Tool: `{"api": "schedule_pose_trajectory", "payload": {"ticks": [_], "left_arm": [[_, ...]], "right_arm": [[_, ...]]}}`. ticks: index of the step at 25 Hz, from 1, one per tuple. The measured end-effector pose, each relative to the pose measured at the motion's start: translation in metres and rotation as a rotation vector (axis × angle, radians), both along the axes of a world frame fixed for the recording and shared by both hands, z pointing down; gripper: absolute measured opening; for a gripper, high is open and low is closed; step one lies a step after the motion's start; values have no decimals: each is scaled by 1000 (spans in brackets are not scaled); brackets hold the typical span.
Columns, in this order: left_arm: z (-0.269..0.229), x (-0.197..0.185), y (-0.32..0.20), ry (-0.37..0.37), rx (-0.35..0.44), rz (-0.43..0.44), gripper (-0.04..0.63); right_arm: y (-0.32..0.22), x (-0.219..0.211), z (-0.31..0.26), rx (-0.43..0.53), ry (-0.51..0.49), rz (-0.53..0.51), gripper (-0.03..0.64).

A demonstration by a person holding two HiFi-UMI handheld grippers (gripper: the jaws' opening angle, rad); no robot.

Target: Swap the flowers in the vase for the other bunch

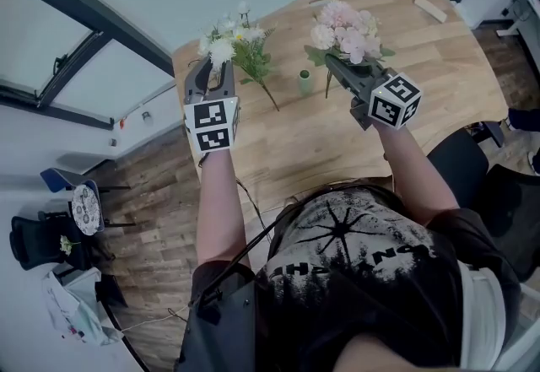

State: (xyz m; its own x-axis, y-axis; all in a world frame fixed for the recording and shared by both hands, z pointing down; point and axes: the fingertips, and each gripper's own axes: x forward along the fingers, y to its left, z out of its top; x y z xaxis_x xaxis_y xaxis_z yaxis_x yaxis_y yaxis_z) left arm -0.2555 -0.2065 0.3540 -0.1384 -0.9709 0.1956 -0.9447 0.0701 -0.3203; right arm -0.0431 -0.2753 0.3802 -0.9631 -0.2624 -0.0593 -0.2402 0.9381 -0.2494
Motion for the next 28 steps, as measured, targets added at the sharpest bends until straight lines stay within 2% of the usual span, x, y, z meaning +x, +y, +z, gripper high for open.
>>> {"api": "schedule_pose_trajectory", "payload": {"ticks": [8,17,28], "left_arm": [[38,-19,36,66,-50,-52,110],[72,-55,40,161,-100,-114,110],[111,-35,66,202,-151,-130,110]], "right_arm": [[3,-22,9,2,32,-27,51],[-28,-84,3,7,66,-79,51],[-33,-85,9,16,61,-82,51]]}}
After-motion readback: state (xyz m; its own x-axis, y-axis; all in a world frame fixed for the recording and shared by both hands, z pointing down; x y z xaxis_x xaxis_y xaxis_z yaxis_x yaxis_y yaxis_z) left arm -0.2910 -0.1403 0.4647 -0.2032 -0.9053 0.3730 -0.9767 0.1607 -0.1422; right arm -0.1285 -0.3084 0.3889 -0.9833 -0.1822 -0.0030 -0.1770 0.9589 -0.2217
